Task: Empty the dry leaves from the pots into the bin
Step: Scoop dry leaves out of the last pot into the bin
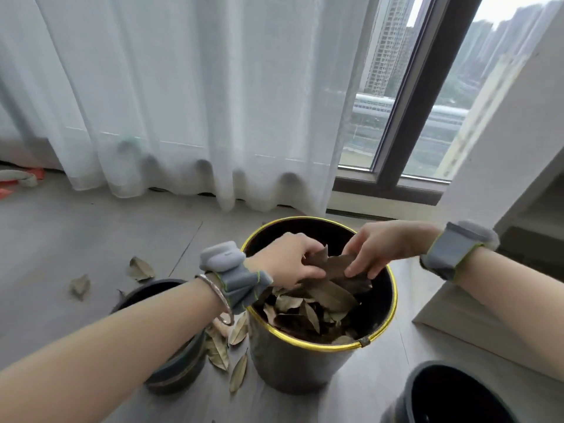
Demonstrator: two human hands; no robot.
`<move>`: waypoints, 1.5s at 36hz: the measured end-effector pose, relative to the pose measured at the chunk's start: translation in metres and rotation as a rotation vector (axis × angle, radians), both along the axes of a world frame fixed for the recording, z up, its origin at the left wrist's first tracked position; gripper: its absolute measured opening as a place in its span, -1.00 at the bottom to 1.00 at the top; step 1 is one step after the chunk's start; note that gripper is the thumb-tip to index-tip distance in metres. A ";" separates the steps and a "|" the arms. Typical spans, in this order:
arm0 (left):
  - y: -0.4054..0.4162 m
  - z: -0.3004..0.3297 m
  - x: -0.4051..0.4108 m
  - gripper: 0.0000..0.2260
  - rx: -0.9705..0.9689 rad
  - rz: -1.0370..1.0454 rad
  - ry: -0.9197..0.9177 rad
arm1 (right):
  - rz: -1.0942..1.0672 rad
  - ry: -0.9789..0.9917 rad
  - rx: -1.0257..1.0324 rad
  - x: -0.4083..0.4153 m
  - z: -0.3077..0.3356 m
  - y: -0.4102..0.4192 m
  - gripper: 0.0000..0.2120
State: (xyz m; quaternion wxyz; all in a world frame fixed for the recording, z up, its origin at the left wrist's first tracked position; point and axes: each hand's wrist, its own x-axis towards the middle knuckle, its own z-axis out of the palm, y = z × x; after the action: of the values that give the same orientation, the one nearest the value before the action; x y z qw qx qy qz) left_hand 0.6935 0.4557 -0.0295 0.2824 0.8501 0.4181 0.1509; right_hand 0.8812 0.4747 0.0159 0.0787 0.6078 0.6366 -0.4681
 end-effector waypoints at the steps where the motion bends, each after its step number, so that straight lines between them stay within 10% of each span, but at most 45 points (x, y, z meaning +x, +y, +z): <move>1: -0.001 -0.004 0.003 -0.97 0.003 -0.008 0.031 | 0.019 -0.038 0.012 -0.001 -0.006 -0.002 -0.87; 18: 0.006 -0.037 0.023 -0.61 -0.041 -0.073 0.568 | 0.216 -0.518 0.296 -0.028 -0.066 -0.027 -0.69; 36: 0.016 0.007 -0.112 -0.93 -0.070 0.381 -0.166 | -0.037 0.113 0.649 -0.095 -0.029 0.018 -0.90; 45: -0.011 -0.036 -0.187 -0.60 -0.363 0.376 0.630 | 0.275 0.165 0.683 -0.208 -0.044 -0.012 -0.82; 54: -0.033 -0.089 -0.200 -0.49 -0.260 0.341 0.851 | 0.709 -0.294 0.475 -0.263 -0.100 -0.040 -0.62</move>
State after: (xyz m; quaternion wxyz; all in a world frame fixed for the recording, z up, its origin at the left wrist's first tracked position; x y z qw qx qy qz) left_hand 0.4931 0.4231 -0.1183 0.1612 0.7135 0.6454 -0.2201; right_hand 0.6180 0.4349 -0.0844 0.1819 0.4135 0.8774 -0.1617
